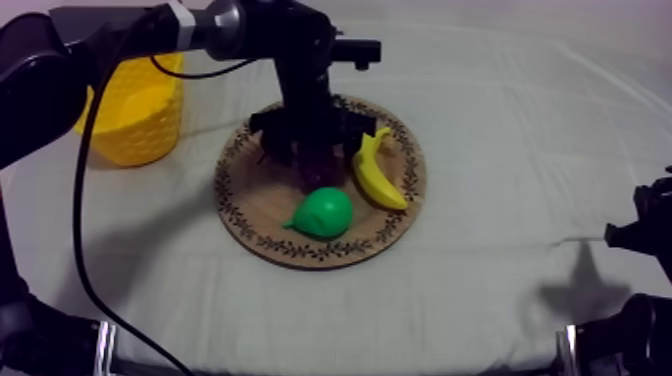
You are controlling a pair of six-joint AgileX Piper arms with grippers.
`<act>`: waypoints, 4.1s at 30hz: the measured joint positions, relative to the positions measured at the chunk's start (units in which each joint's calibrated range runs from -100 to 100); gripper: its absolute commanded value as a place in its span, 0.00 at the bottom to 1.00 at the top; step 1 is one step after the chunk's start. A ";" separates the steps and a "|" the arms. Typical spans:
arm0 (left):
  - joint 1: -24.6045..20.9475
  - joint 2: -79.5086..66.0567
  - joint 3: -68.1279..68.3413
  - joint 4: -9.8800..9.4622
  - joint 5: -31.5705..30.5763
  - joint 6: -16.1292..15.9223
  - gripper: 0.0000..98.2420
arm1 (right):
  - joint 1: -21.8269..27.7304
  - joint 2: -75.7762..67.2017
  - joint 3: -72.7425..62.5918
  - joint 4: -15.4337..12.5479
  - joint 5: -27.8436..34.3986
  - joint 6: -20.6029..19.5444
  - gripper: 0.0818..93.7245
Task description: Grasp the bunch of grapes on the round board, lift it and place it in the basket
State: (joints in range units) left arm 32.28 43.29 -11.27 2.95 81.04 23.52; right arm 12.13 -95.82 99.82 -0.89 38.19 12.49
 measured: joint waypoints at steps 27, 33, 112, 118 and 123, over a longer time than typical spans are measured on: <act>0.07 -19.74 3.61 0.34 0.62 -5.94 0.48 | 0.00 0.00 0.00 0.00 0.00 0.00 0.00; -0.38 -27.62 2.58 0.40 3.73 -7.37 0.48 | 0.00 0.00 0.00 0.00 0.00 0.00 0.00; -31.60 -10.67 7.76 -0.49 1.41 -18.64 0.93 | 0.00 0.00 0.00 0.00 0.00 -0.02 0.00; -31.82 -14.07 9.62 -0.31 0.25 -19.42 0.97 | 0.00 0.00 0.00 0.00 0.00 -0.02 0.00; -31.48 -20.20 12.90 -0.41 -0.28 -19.02 0.97 | 0.00 0.00 0.00 0.00 0.00 -0.02 0.00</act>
State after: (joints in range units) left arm 0.80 23.09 1.62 2.55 80.77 4.50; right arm 12.13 -95.82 99.82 -0.89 38.19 12.47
